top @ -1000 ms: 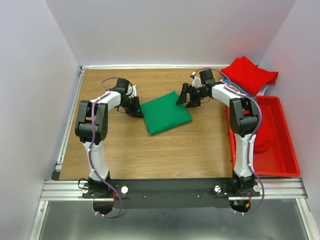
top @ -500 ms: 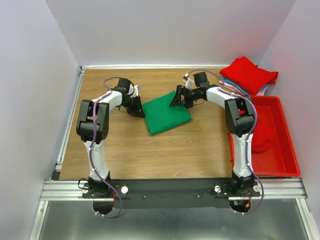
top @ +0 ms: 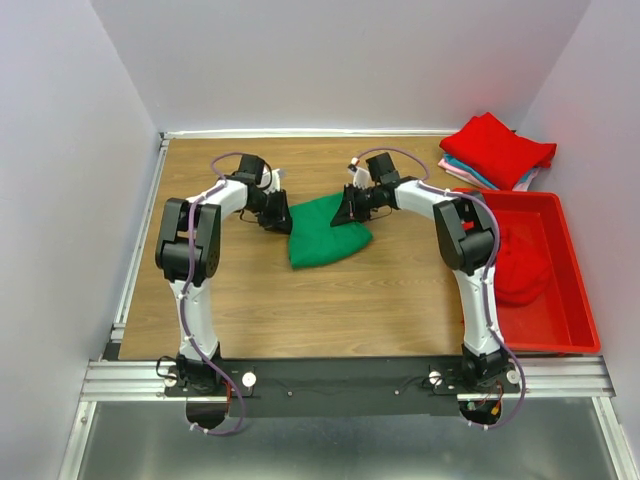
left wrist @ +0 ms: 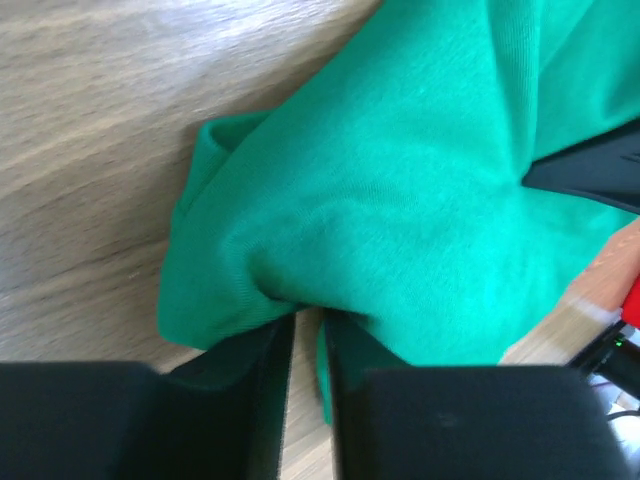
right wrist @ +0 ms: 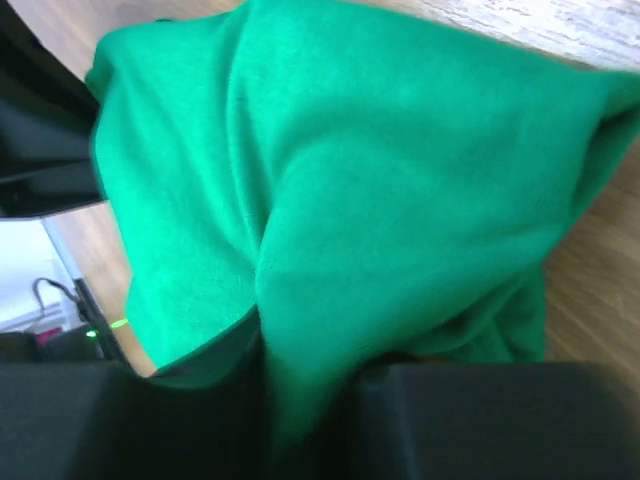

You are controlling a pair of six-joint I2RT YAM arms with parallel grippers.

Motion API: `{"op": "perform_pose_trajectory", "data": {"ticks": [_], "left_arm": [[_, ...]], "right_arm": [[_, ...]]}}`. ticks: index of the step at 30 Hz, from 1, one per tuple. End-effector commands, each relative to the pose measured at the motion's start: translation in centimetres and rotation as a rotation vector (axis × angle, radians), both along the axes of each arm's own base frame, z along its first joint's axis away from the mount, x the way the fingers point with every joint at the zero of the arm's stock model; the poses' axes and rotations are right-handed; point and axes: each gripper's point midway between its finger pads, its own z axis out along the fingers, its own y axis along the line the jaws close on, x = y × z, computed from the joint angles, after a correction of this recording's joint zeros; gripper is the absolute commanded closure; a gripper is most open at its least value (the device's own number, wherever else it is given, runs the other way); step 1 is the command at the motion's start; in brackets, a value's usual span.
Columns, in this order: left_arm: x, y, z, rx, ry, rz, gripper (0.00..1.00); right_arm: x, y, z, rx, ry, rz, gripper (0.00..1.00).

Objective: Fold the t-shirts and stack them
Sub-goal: Neatly place the folded tshirt to the corner

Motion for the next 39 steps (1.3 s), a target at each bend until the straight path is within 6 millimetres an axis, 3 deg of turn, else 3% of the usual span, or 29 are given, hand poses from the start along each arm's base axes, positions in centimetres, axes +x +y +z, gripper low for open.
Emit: {"op": "perform_pose_trajectory", "data": {"ticks": [1,3,4,8,10,15,20,21,22,23,25,28,31,35,38,39], "left_arm": [[-0.1,-0.1,-2.2,0.047,0.024,-0.016,0.61],[0.4,0.0,-1.6,0.052,0.01,-0.016,0.52],[1.1,0.1,-1.1,0.059,-0.007,-0.011,0.43],[2.3,0.5,0.7,0.066,-0.045,0.002,0.26],[3.0,1.2,1.7,0.066,-0.069,0.017,0.17],[3.4,2.8,2.7,0.067,-0.086,0.049,0.16],[3.0,3.8,2.1,0.075,-0.074,0.063,0.16],[2.9,3.8,1.9,0.073,-0.072,0.064,0.16],[2.4,3.9,1.5,0.07,-0.057,0.064,0.16],[2.3,4.0,1.4,0.069,-0.057,0.065,0.16],[1.8,4.1,1.0,0.072,-0.047,0.066,0.16],[1.4,4.4,0.7,0.08,-0.042,0.069,0.16],[0.9,4.6,0.2,0.087,-0.03,0.074,0.16],[0.2,4.8,-0.2,0.097,-0.018,0.076,0.16],[-0.6,5.0,-0.8,0.105,-0.002,0.078,0.16],[-0.8,5.1,-0.9,0.107,0.0,0.077,0.16]], "right_arm": [[-2.0,-1.4,-4.8,-0.143,0.112,-0.04,0.89],[-1.1,-1.6,-3.8,-0.159,0.075,-0.068,0.97],[-0.7,-1.7,-3.4,-0.164,0.06,-0.08,0.98],[1.7,-3.1,-0.9,-0.2,-0.009,-0.162,0.98],[3.2,-4.8,0.7,-0.222,-0.043,-0.223,0.98],[7.3,-9.6,4.7,-0.279,-0.149,-0.359,0.98],[10.8,-13.8,8.0,-0.366,-0.241,-0.439,0.98],[10.7,-14.4,7.2,-0.395,-0.229,-0.441,0.99],[11.9,-14.9,8.6,-0.398,-0.265,-0.457,0.98],[12.2,-15.9,8.0,-0.439,-0.261,-0.46,0.98],[13.7,-16.7,9.6,-0.448,-0.305,-0.483,0.98],[15.1,-18.7,9.6,-0.486,-0.32,-0.516,0.99],[17.5,-20.9,12.1,-0.496,-0.383,-0.585,0.99],[19.2,-22.6,13.3,-0.514,-0.428,-0.635,0.99],[21.1,-25.7,15.7,-0.536,-0.489,-0.728,0.99],[21.3,-26.3,15.2,-0.54,-0.48,-0.736,0.99]]}}
